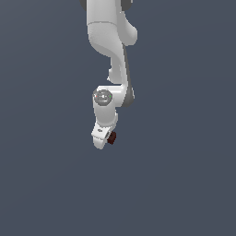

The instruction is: Pick up the object and move it to a goal position.

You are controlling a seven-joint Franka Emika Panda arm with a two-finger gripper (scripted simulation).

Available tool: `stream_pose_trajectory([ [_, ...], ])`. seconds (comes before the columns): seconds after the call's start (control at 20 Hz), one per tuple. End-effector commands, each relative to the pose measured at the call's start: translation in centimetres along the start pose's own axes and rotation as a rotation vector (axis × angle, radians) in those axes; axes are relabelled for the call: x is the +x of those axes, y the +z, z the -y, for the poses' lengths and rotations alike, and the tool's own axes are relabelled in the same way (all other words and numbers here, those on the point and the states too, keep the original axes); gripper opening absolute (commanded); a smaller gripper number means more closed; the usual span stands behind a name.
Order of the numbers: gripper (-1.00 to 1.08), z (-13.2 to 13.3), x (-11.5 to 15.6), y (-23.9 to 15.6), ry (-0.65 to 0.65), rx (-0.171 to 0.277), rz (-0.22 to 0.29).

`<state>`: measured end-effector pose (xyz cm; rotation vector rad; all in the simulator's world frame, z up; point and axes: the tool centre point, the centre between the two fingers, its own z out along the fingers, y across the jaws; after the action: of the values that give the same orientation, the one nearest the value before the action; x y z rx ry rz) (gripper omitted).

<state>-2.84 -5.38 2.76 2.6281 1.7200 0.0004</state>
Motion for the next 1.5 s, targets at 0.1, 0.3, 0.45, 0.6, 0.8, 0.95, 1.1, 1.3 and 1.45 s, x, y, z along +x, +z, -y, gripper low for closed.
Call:
stream_pose_trajectory([
  [0.1,-1.00,0.0,0.0,0.1,0.000,0.001,0.000],
  [0.3,-1.00,0.0,0.0,-0.1,0.000,0.000,0.000],
  [0.45,-1.00,0.0,0.3,-0.8,0.000,0.000,0.000],
  [0.6,-1.00,0.1,0.8,-2.1,0.000,0.000,0.000],
  [0.8,-1.00,0.3,1.8,-4.7,-0.001,0.000,0.000],
  [0.95,-1.00,0.3,2.7,-7.1,-0.001,0.000,0.000],
  [1.1,-1.00,0.4,3.5,-9.2,-0.001,0.001,0.000],
  [1.3,-1.00,0.4,4.2,-10.9,-0.001,0.001,0.000],
  [1.45,-1.00,0.3,4.4,-11.5,-0.001,0.001,0.000],
])
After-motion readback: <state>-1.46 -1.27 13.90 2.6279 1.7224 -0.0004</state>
